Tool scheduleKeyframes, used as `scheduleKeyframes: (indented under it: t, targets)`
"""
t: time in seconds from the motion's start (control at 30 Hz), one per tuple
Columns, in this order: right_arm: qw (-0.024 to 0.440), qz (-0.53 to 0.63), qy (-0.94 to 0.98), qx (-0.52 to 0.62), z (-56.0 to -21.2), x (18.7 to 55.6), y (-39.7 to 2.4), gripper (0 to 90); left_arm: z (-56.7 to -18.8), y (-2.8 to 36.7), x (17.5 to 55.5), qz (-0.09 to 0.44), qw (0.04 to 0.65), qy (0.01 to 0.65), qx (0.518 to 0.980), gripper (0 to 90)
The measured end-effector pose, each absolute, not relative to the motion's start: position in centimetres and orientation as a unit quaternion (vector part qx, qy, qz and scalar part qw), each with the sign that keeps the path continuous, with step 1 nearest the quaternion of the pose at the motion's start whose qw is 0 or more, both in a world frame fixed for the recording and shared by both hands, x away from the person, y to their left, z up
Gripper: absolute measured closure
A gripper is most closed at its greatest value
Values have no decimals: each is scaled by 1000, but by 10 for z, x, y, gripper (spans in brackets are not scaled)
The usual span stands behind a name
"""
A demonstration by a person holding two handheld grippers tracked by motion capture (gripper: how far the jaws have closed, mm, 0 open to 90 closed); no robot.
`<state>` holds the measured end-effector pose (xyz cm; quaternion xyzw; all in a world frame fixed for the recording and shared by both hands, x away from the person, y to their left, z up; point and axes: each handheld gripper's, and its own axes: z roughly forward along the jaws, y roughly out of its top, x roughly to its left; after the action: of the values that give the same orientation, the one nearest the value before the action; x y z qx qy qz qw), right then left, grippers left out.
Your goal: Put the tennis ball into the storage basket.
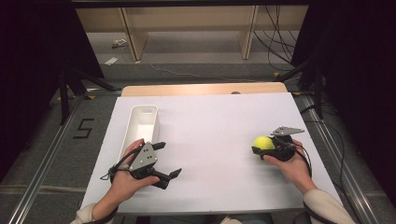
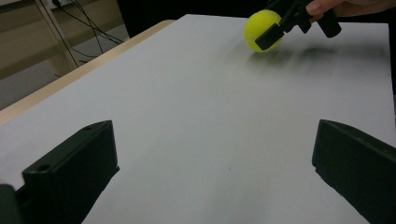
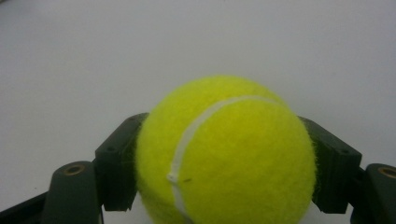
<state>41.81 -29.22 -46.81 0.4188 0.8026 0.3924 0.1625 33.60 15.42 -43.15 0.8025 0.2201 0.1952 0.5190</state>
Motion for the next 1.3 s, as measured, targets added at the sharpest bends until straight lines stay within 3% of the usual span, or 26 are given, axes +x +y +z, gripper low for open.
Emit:
scheduleKeyframes:
  t: [1.3]
  targets:
    - [185, 431, 792, 390, -450, 412, -288, 262, -430, 154, 336, 198, 521, 220, 800, 0]
